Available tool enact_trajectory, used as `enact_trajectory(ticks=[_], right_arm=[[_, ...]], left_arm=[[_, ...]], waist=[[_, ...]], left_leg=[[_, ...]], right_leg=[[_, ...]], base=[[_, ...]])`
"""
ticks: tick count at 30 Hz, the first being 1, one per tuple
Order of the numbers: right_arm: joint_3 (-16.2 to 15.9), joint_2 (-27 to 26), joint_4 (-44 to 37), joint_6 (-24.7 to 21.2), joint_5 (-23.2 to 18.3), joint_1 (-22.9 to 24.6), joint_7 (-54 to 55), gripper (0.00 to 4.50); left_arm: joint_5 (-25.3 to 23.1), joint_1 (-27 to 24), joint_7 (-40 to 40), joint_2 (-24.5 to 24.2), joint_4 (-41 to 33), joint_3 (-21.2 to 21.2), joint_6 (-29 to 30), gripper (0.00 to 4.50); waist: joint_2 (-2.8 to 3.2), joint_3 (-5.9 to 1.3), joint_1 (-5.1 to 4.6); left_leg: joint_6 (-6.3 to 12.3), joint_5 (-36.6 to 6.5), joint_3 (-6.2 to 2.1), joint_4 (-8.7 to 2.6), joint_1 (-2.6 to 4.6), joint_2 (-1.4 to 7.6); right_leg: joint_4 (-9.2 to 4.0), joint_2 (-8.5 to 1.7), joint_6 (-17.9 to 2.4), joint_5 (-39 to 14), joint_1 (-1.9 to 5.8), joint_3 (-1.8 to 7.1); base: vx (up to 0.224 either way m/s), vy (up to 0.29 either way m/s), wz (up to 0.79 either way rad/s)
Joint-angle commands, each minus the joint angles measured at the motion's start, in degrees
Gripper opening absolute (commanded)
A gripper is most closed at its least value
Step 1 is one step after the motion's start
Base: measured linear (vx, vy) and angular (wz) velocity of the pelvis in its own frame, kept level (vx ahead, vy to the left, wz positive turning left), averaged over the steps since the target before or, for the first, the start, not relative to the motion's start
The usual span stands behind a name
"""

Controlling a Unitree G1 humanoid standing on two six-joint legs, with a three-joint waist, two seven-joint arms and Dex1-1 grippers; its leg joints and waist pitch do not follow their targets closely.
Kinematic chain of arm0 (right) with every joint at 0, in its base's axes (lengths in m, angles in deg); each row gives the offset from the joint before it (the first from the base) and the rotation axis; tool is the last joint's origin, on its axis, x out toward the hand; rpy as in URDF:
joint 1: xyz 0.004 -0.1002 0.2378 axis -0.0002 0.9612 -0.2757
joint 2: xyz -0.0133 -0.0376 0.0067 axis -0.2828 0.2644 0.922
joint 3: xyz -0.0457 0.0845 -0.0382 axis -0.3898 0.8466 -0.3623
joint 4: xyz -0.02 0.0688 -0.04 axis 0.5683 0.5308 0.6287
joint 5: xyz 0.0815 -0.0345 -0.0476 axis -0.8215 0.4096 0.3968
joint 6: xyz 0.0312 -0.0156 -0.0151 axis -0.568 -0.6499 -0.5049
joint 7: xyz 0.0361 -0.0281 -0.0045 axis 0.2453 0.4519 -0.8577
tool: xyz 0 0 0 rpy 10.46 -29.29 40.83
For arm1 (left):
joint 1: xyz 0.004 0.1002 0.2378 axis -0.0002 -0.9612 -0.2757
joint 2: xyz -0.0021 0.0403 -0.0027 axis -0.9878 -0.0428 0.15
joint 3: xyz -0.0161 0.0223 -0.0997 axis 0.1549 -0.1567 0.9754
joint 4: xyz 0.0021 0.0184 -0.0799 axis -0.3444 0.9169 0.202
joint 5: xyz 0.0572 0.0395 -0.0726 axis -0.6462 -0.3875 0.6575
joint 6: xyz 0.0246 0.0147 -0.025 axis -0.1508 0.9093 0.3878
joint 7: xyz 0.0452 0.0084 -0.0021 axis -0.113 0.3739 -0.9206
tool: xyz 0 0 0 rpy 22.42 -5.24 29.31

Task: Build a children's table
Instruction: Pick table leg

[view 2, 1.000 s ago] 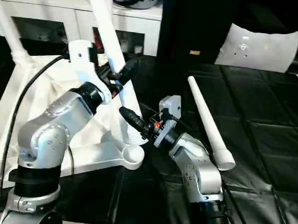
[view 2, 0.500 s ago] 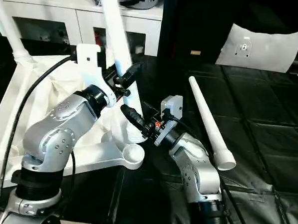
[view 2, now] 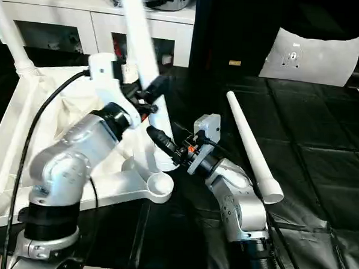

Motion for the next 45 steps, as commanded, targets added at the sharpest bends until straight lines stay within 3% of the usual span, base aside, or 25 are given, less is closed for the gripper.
enact_trajectory(ticks=[1,2,6,7,11,15,18,21,23,28,30,33,40,45], right_arm=[[-0.2,0.3,-0.6,-1.1,-0.3,-1.1,-0.2,1.88],[-0.1,0.4,-0.3,-1.1,0.0,-1.4,0.3,1.88],[0.0,0.5,0.3,-0.4,0.3,-1.7,0.5,1.88],[-0.1,0.6,0.4,0.0,0.5,-1.7,0.4,2.23],[-0.6,1.2,-0.1,-0.7,-0.2,-1.5,-1.1,2.76],[0.5,1.0,-1.4,-2.4,-2.3,-1.1,-1.1,3.01],[2.5,1.2,-2.6,-4.3,-5.4,-0.9,-0.8,3.25],[7.7,1.0,-3.3,-9.1,-11.3,-1.9,2.0,3.58],[10.5,1.9,-3.3,-11.9,-14.1,-2.8,3.4,3.73],[12.9,3.8,-2.5,-13.3,-15.7,-3.6,3.8,4.14],[14.8,5.8,-3.3,-18.1,-19.8,-3.7,3.1,4.32],[15.3,7.0,-3.8,-20.8,-21.5,-3.8,2.7,4.5],[15.9,9.7,-4.9,-28.2,-26.5,-3.4,1.1,4.5],[15.5,10.2,-5.1,-29.1,-26.8,-2.9,1.1,4.5]], left_arm=[[2.5,1.1,-1.8,1.0,0.7,1.9,0.8,1.85],[2.0,1.1,-1.2,0.2,1.0,2.2,1.5,1.85],[2.6,1.1,-1.2,0.4,0.8,3.3,2.9,1.85],[2.6,1.1,-1.2,0.3,0.8,3.4,3.0,1.85],[3.3,1.3,-1.6,-0.7,0.9,3.4,3.7,1.85],[3.6,1.7,-0.9,-1.6,1.2,3.3,4.2,1.85],[3.8,2.3,0.3,-2.6,1.6,3.8,4.8,1.84],[5.4,2.9,3.5,-4.9,2.4,3.7,7.0,1.84],[7.4,3.5,5.2,-5.9,2.8,4.3,8.6,1.84],[9.6,4.3,7.0,-7.5,3.2,5.1,10.0,1.84],[12.3,5.2,8.3,-8.2,3.3,6.6,11.6,1.84],[13.7,5.6,9.2,-8.5,3.3,7.2,12.5,1.84],[24.1,7.9,8.4,-6.2,3.4,12.2,15.4,1.84],[28.1,8.8,8.0,-5.6,3.8,13.9,16.5,1.84]], waist=[[0.22,-3.65,-0.08],[0.01,-3.68,-0.08],[0.11,-3.7,-0.09],[0.14,-3.68,-0.1],[0.13,-3.61,-0.12],[0.19,-3.61,-0.07],[0.32,-3.7,-0.06],[0.3,-3.72,0.05],[0.26,-3.73,0.02],[0.23,-3.85,0.11],[0.11,-3.81,0.08],[-0.07,-3.78,0.2],[-0.37,-3.83,0.48],[-0.5,-3.83,0.6]], left_leg=[[2.58,-5.5,0.53,-3.84,-0.46,0.5],[2.78,-5.6,0.47,-3.93,-0.43,0.62],[2.89,-5.1,0.5,-3.88,-0.45,0.62],[2.89,-5.2,0.49,-3.9,-0.43,0.63],[2.92,-5.7,0.49,-3.95,-0.42,0.64],[3.01,-5.7,0.46,-3.98,-0.42,0.63],[3.02,-5.2,0.4,-3.96,-0.37,0.63],[2.87,-5.1,0.48,-3.99,-0.1,0.48],[2.45,-4.5,0.47,-3.98,-0.16,0.48],[2.3,-3.4,0.63,-3.82,-0.31,0.3],[2.6,-3.4,0.72,-3.75,-0.28,0.2],[2.56,-3.4,0.75,-3.75,-0.27,0.11],[2.71,-2.6,0.82,-3.63,-0.43,0.11],[2.59,-2.3,0.87,-3.58,-0.45,0.04]], right_leg=[[-4.25,-4.03,-7.4,-16.1,3.91,2.26],[-4.33,-4.02,-7.1,-16.3,3.83,2.23],[-4.22,-4.12,-7.0,-16.0,3.81,2.25],[-4.24,-4.1,-7.0,-16.2,3.81,2.22],[-4.34,-4.09,-6.5,-17.1,3.77,2.23],[-4.37,-4.08,-6.3,-17.4,3.75,2.22],[-4.22,-3.99,-6.5,-16.1,3.8,2.2],[-4.27,-3.92,-6.2,-16.7,3.66,2.22],[-4.08,-3.91,-6.4,-15.7,3.75,2.2],[-3.84,-3.92,-7.3,-13.9,3.95,2.22],[-3.98,-3.88,-7.3,-14.7,4.01,2.2],[-4.08,-3.85,-6.9,-16.0,4.07,2.14],[-4.17,-4.0,-6.7,-17.2,4.07,2.07],[-4.3,-3.85,-6.1,-18.1,4.02,1.99]], base=[[0.0,0.0,0.0],[0.0,0.0,0.0],[0.0,0.0,0.0],[0.0,0.0,0.0],[0.0,0.0,0.0],[0.0,0.0,0.0],[0.0,0.0,0.0],[0.0,0.0,0.0],[0.0,0.0,0.0],[0.0,0.0,0.0],[0.0,0.0,0.0],[0.0,0.0,0.0],[0.0,0.0,0.0],[0.0,0.0,0.0]])
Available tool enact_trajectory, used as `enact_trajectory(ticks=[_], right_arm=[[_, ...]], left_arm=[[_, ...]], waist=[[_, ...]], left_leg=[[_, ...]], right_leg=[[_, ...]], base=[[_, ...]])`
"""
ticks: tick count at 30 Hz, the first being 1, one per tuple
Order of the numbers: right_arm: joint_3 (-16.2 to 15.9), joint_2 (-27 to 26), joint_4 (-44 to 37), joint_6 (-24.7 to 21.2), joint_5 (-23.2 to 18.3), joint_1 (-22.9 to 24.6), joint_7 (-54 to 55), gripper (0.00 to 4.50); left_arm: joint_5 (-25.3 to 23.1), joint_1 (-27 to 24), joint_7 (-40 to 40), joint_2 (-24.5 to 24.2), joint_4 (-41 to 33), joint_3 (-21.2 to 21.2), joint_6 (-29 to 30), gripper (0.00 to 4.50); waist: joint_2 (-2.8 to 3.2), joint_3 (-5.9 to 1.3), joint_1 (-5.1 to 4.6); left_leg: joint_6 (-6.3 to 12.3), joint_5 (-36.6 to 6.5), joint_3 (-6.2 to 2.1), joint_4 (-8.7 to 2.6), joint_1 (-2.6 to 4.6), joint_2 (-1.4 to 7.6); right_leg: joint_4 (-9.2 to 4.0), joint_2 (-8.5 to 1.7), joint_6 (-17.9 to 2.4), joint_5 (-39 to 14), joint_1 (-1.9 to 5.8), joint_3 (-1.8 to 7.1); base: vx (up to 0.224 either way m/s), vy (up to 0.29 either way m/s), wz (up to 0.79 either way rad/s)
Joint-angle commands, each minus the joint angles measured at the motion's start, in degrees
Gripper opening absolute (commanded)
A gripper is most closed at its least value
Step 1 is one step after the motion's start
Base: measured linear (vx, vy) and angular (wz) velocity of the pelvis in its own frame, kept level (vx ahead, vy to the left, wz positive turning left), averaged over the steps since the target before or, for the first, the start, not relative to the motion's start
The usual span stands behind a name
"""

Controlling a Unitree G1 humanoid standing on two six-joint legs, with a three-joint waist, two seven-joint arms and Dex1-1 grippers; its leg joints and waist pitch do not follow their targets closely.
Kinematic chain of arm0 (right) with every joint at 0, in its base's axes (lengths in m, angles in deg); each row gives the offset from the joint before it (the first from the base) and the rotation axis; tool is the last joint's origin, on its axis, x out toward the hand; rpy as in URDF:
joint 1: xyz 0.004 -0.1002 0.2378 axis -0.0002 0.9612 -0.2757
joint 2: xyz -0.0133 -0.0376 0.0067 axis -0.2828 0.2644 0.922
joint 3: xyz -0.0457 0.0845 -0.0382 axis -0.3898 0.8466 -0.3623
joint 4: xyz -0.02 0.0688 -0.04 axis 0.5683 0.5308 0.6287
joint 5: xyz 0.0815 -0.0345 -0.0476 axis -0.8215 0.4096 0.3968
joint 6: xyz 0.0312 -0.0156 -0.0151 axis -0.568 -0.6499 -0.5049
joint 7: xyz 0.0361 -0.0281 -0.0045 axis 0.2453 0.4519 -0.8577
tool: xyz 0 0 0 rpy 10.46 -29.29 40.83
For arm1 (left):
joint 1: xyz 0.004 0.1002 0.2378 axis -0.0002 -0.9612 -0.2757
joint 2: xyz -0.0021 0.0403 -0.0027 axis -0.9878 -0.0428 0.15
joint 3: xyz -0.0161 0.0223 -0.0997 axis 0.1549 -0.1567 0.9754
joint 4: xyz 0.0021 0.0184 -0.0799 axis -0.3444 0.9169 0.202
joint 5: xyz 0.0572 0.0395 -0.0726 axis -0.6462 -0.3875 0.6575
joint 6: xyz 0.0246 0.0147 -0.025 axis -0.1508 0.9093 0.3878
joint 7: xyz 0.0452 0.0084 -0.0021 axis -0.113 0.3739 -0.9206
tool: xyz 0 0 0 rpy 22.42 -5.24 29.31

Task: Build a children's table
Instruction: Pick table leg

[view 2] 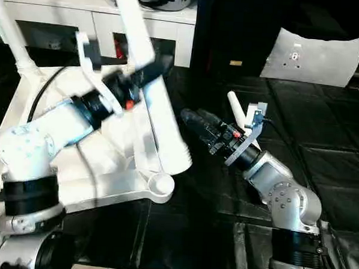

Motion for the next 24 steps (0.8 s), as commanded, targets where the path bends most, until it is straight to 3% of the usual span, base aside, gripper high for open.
enact_trajectory(ticks=[1,7,13,15,17,21,24], right_arm=[[0.9,0.5,-0.9,-1.7,-1.9,0.3,0.2,4.5],[2.8,0.3,-1.0,-3.3,-4.5,0.1,0.7,4.5],[2.8,0.8,-2.0,-4.0,-5.6,0.6,-0.3,4.5],[2.9,0.9,-3.7,-4.6,-7.8,0.9,-2.2,4.5],[2.0,1.9,-5.6,-4.8,-8.7,1.4,-5.1,4.5],[-1.1,5.3,-7.9,-6.1,-8.2,2.1,-11.4,4.5],[-2.6,7.0,-8.3,-6.4,-7.9,2.1,-14.4,4.5]], left_arm=[[2.5,1.1,-0.6,0.0,0.3,0.8,1.0,1.84],[5.0,1.1,1.0,-0.6,-0.8,0.5,2.2,1.84],[8.1,0.8,3.5,-1.3,-2.8,-0.7,2.8,1.84],[5.5,0.4,5.1,-3.0,-3.4,-2.5,1.9,1.84],[-1.4,-0.3,9.3,-7.0,-4.3,-7.3,-1.5,1.84],[-5.4,-0.9,17.4,-11.7,-4.6,-11.6,-5.0,1.83],[-6.5,-1.2,22.2,-13.5,-4.0,-12.9,-7.7,1.83]], waist=[[-0.57,-3.79,0.24],[-0.55,-3.82,0.36],[-0.54,-3.82,0.54],[-0.53,-3.83,0.59],[-0.53,-3.76,0.61],[-0.5,-3.67,0.83],[-0.54,-3.72,0.97]], left_leg=[[2.23,-2.5,0.83,-3.57,-0.51,0.04],[2.27,-2.2,0.77,-3.6,-0.44,0.1],[1.93,-1.9,0.86,-3.59,-0.51,0.03],[2.08,-2.2,0.79,-3.65,-0.47,0.11],[2.44,-2.7,0.66,-3.84,-0.36,0.31],[2.15,-2.7,0.66,-3.9,-0.31,0.27],[2.01,-2.3,0.71,-3.84,-0.28,0.26]], right_leg=[[-4.4,-3.77,-5.6,-18.6,3.97,1.98],[-4.44,-3.72,-4.5,-19.3,3.84,1.91],[-4.37,-3.79,-4.8,-18.9,3.9,1.97],[-4.4,-3.78,-4.1,-19.5,3.93,1.96],[-4.55,-3.79,-2.3,-20.7,3.78,1.97],[-4.87,-3.91,-1.0,-22.8,3.71,2.05],[-4.75,-3.98,-1.6,-22.2,3.66,2.07]], base=[[0.0,0.0,0.0],[0.0,0.0,0.0],[0.0,0.0,0.0],[0.0,0.0,0.0],[0.0,0.0,0.0],[0.0,0.0,0.0],[0.0,0.0,0.0]])
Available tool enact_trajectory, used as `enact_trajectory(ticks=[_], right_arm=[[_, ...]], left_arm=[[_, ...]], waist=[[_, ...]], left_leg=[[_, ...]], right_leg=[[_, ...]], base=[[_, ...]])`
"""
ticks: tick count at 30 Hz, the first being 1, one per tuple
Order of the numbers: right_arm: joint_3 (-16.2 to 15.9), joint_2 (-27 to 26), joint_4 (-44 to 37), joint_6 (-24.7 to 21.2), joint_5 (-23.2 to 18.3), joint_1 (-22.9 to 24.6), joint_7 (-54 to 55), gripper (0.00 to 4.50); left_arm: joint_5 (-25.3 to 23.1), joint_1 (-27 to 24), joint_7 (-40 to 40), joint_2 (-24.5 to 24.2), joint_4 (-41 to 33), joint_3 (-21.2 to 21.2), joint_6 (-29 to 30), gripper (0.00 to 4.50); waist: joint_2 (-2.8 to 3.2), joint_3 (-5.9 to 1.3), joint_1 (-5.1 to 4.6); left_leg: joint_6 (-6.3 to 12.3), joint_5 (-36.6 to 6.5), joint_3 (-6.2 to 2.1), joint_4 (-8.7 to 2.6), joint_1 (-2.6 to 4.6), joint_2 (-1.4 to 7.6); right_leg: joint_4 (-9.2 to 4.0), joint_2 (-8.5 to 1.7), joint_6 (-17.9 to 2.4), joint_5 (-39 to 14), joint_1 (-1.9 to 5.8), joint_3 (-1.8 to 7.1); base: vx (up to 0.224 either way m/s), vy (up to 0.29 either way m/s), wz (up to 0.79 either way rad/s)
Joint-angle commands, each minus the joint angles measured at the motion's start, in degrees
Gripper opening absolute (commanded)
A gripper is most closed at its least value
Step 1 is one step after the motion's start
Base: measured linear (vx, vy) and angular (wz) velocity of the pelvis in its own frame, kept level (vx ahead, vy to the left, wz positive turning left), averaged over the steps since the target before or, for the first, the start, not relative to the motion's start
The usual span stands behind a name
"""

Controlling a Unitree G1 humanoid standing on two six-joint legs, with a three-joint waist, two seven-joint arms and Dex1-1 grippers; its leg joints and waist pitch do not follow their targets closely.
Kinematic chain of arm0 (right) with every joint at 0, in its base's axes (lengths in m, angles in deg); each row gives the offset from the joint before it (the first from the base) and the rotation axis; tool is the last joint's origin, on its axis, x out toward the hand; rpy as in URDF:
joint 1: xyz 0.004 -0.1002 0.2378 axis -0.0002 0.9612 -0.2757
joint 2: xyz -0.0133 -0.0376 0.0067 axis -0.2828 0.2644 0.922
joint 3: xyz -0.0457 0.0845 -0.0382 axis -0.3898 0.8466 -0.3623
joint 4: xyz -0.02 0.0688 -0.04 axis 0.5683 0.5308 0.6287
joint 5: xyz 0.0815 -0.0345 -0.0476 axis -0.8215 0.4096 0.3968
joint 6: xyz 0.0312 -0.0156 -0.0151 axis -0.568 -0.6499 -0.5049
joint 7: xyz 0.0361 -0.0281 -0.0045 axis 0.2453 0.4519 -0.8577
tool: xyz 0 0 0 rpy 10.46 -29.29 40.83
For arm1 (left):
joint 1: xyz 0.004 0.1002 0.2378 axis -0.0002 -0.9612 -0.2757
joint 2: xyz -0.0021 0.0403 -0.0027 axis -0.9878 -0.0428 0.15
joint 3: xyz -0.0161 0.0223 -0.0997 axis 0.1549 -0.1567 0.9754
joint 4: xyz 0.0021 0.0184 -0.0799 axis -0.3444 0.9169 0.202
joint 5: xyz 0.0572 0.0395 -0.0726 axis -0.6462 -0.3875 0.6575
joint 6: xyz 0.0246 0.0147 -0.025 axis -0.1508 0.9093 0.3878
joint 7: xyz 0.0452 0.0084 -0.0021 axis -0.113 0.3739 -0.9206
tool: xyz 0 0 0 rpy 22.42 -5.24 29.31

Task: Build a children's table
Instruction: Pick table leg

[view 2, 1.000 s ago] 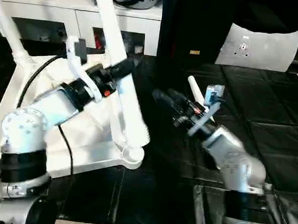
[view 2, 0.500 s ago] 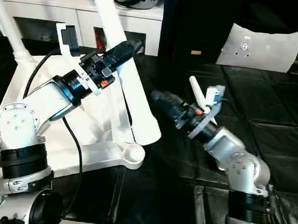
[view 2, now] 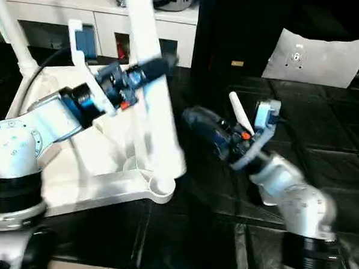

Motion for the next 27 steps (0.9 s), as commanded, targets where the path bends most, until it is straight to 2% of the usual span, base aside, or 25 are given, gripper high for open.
enact_trajectory(ticks=[1,2,4,5,7,10,18,20,27], right_arm=[[-1.3,1.2,-1.0,-0.3,0.2,0.0,-2.5,4.5],[-4.1,3.4,-0.8,0.5,2.4,-0.4,-5.7,4.5],[-4.1,3.4,-0.8,0.5,2.4,-0.4,-5.7,4.5],[-8.1,5.3,0.7,3.3,7.2,-1.4,-8.3,4.5],[-10.6,5.8,2.0,5.6,10.5,-2.2,-9.5,4.5],[-13.2,6.0,2.7,7.5,13.1,-3.5,-10.5,4.5],[-17.8,6.0,3.9,10.3,16.8,-5.3,-13.8,4.5],[-18.1,6.0,4.0,10.6,17.1,-5.4,-14.2,4.17],[-20.4,6.1,5.2,10.9,18.5,-5.6,-15.8,3.59]], left_arm=[[-1.4,0.2,4.6,-1.1,-0.4,-1.7,-2.5,1.83],[-1.8,0.3,8.9,-2.4,0.4,-3.1,-3.6,1.83],[-1.8,0.3,8.9,-2.4,0.4,-3.1,-3.6,1.83],[-2.6,0.6,14.0,-3.8,1.4,-5.4,-4.8,1.83],[-3.5,0.8,17.4,-4.9,2.0,-7.3,-5.5,1.83],[-4.6,1.3,19.9,-5.5,2.3,-9.7,-5.9,1.83],[-7.0,2.6,24.0,-4.9,4.0,-13.6,-8.1,1.83],[-7.2,2.8,24.3,-4.9,4.3,-13.7,-8.3,1.83],[-7.8,3.4,26.9,-5.1,4.7,-14.7,-9.1,1.83]], waist=[[-0.51,-3.82,0.22],[-0.42,-3.81,0.34],[-0.38,-3.75,0.39],[-0.52,-3.81,0.51],[-0.51,-3.73,0.46],[-0.39,-3.8,0.27],[-0.4,-3.86,0.2],[-0.43,-3.89,0.18],[-0.63,-3.94,0.21]], left_leg=[[1.83,-1.9,0.74,-3.76,-0.39,0.32],[1.76,-2.1,0.72,-3.76,-0.29,0.39],[1.57,-2.3,0.75,-3.78,-0.25,0.45],[1.5,-2.2,0.71,-3.76,-0.25,0.46],[1.39,-2.4,0.78,-3.79,-0.29,0.45],[0.97,-2.8,0.78,-3.79,-0.18,0.52],[1.35,-2.8,0.83,-3.74,-0.24,0.65],[1.46,-2.8,0.85,-3.69,-0.18,0.61],[1.49,-2.5,0.87,-3.66,-0.22,0.68]], right_leg=[[-4.45,-4.07,-2.5,-21.2,3.76,2.17],[-4.4,-4.08,-3.0,-21.2,3.77,2.14],[-4.33,-4.06,-3.3,-20.9,3.7,2.19],[-4.25,-4.18,-3.8,-20.5,3.76,2.16],[-4.26,-4.21,-3.8,-20.9,3.65,2.21],[-3.97,-4.26,-4.8,-20.4,3.72,2.29],[-3.63,-4.28,-7.0,-17.0,4.04,2.38],[-3.56,-4.23,-7.0,-16.9,4.06,2.39],[-3.38,-4.33,-7.7,-16.1,4.15,2.45]], base=[[0.0,0.0,0.0],[0.0,0.0,0.0],[0.0,0.0,0.0],[0.0,0.0,0.0],[0.0,0.0,0.0],[0.0,0.0,0.0],[0.0,0.0,0.0],[0.0,0.0,0.0],[0.0,0.0,0.0]])
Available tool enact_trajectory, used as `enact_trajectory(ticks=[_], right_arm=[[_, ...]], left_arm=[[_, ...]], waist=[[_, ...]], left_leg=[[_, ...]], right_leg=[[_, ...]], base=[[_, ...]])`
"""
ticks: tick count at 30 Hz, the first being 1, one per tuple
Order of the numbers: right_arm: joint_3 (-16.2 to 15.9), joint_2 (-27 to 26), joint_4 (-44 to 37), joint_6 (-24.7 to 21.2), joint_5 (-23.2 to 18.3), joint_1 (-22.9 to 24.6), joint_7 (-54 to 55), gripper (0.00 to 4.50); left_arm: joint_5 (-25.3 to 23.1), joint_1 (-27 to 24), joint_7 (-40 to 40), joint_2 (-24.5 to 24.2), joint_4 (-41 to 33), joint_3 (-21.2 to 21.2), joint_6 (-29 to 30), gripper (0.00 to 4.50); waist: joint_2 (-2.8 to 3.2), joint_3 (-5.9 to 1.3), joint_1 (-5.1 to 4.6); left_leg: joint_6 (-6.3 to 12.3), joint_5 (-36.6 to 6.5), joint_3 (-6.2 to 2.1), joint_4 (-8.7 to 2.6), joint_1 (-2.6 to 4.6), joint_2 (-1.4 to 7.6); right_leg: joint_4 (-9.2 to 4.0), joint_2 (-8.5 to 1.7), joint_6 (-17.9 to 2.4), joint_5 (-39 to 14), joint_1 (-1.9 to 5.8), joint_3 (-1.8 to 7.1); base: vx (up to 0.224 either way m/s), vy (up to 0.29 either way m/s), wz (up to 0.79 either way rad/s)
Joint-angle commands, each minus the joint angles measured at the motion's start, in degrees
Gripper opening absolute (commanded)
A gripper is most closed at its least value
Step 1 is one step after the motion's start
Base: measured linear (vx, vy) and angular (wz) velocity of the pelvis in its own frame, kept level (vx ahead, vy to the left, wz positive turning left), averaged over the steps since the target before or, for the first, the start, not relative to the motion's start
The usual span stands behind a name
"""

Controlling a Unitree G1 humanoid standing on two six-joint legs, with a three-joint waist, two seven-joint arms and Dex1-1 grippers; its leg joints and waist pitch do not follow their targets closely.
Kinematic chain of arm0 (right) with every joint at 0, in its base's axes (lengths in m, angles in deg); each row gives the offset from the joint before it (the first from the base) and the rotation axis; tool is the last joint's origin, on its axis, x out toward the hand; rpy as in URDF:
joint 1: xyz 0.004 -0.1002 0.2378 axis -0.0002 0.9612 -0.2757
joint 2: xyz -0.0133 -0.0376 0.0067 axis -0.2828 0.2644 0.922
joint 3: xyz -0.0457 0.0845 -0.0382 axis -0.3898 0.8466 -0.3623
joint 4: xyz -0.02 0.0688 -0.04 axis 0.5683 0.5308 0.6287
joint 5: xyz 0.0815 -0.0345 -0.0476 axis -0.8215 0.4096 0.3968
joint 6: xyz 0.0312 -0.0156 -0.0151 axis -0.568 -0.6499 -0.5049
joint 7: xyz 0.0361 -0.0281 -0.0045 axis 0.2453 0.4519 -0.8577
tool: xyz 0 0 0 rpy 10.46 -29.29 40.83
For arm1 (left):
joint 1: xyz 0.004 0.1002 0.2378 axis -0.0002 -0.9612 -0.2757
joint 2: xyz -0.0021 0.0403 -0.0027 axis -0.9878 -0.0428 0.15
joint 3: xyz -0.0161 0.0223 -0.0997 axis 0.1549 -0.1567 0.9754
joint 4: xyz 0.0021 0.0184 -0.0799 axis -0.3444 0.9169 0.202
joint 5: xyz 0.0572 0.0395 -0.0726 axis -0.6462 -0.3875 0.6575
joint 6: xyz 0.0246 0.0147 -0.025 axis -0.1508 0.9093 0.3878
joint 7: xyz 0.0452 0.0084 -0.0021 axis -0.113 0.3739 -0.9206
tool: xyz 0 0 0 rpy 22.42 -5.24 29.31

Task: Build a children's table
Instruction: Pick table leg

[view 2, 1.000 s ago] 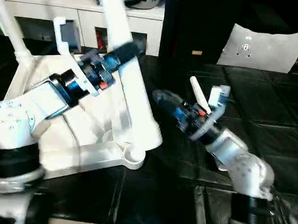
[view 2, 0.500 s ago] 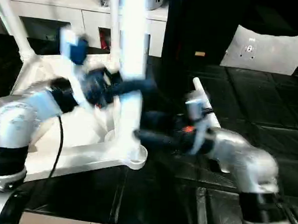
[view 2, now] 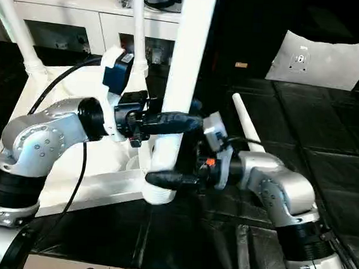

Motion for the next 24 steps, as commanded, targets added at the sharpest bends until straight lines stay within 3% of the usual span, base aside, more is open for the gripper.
enact_trajectory(ticks=[1,17,24], right_arm=[[-0.6,0.5,0.1,0.8,0.5,-0.9,-1.1,3.59],[-1.4,-0.2,0.0,0.5,0.4,-1.1,-3.6,2.16],[-1.6,0.2,-0.3,-0.1,0.1,-0.6,-4.0,2.05]], left_arm=[[-0.3,1.0,0.9,-0.2,-0.3,-0.4,-0.4,1.83],[-2.2,0.7,2.1,0.2,0.2,-1.2,-1.9,1.83],[-2.9,0.7,1.9,0.6,0.4,-1.4,-2.4,1.83]], waist=[[-0.58,-3.93,-0.06],[-0.56,-3.9,0.05],[-0.5,-3.91,0.09]], left_leg=[[1.55,-2.6,0.7,-3.66,-0.28,0.68],[1.69,-3.5,0.79,-3.61,-0.2,0.61],[1.79,-3.4,0.77,-3.58,-0.28,0.56]], right_leg=[[-3.52,-4.16,-7.7,-16.1,4.07,2.43],[-3.75,-4.16,-6.9,-18.7,3.95,2.36],[-3.8,-4.12,-6.5,-19.2,3.97,2.33]], base=[[0.0,0.0,0.0],[0.0,0.0,0.0],[0.0,0.0,0.0]])
